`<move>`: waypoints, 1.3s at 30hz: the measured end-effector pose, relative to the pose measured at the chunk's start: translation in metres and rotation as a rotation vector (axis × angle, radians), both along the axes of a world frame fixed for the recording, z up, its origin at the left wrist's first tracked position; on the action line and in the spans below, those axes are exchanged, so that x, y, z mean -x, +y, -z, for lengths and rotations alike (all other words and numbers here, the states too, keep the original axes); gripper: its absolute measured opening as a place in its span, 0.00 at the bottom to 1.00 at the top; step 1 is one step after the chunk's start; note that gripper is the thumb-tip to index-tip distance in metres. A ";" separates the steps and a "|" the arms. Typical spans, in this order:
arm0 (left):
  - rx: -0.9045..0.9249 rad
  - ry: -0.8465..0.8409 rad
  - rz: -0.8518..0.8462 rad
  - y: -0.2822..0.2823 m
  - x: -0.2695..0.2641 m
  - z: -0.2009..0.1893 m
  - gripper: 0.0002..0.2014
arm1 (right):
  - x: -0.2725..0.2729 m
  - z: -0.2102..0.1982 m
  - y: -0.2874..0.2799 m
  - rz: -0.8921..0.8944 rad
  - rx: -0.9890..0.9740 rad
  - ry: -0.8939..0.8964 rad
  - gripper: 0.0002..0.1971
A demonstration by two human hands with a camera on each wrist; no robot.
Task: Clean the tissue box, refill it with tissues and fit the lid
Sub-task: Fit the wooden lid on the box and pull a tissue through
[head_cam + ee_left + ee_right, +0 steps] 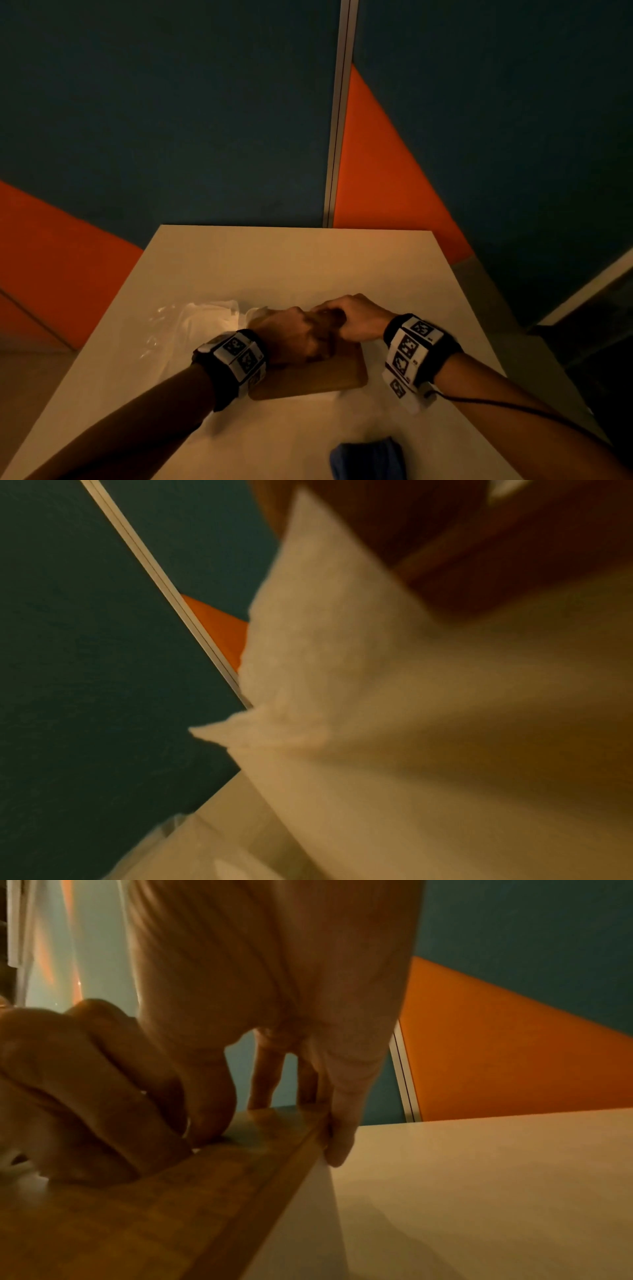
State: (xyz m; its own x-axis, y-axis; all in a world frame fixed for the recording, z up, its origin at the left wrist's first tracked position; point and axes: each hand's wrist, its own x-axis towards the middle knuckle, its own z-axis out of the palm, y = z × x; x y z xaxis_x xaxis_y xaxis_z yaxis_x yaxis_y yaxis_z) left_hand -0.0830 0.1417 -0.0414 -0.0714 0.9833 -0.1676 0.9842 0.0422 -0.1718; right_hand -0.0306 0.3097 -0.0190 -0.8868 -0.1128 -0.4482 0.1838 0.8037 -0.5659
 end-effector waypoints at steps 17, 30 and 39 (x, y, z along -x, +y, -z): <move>-0.214 -0.151 -0.292 -0.021 -0.012 -0.022 0.19 | -0.004 -0.006 -0.012 -0.007 -0.004 0.089 0.13; -0.549 -0.565 -1.253 -0.070 -0.012 -0.016 0.21 | -0.005 -0.004 -0.017 0.062 -0.160 0.053 0.33; -0.365 -0.722 -1.398 -0.069 -0.016 -0.007 0.22 | -0.008 -0.014 -0.023 0.068 -0.146 0.039 0.32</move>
State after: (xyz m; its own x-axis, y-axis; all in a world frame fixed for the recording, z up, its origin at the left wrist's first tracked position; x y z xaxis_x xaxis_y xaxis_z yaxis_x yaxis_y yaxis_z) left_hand -0.0672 0.0729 -0.0344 -0.9141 0.2131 -0.3448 0.0101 0.8623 0.5064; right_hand -0.0229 0.2863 -0.0049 -0.9073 0.0121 -0.4202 0.2207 0.8644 -0.4517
